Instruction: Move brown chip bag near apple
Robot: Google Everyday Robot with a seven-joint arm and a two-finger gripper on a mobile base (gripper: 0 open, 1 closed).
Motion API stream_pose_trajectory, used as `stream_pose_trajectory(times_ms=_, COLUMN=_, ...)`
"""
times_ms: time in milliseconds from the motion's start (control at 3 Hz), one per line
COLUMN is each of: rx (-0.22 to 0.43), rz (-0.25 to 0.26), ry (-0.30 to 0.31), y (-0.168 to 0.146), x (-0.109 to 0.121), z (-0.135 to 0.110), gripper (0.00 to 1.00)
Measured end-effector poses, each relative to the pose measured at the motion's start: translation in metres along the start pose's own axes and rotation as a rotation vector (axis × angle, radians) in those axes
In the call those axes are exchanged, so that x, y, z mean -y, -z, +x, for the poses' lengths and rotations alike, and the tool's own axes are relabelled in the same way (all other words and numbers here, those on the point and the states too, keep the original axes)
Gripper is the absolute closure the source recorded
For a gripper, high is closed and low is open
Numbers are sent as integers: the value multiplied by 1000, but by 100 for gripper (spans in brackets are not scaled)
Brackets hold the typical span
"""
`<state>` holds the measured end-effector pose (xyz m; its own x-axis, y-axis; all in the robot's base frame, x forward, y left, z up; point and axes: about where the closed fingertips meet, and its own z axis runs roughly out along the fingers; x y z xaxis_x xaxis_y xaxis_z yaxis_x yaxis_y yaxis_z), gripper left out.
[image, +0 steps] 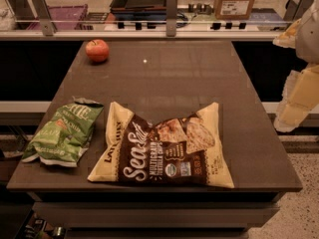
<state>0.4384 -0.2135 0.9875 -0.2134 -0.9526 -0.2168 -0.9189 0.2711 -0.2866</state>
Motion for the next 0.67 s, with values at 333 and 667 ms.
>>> stream_pose_trajectory(times_ms=333, rx=0, rz=0, ry=0, y=0, x=0, z=0, gripper=0)
stream_pose_trajectory(times_ms=667, rx=42, rz=6, ry=7, y=7, x=-6, z=0, gripper=0)
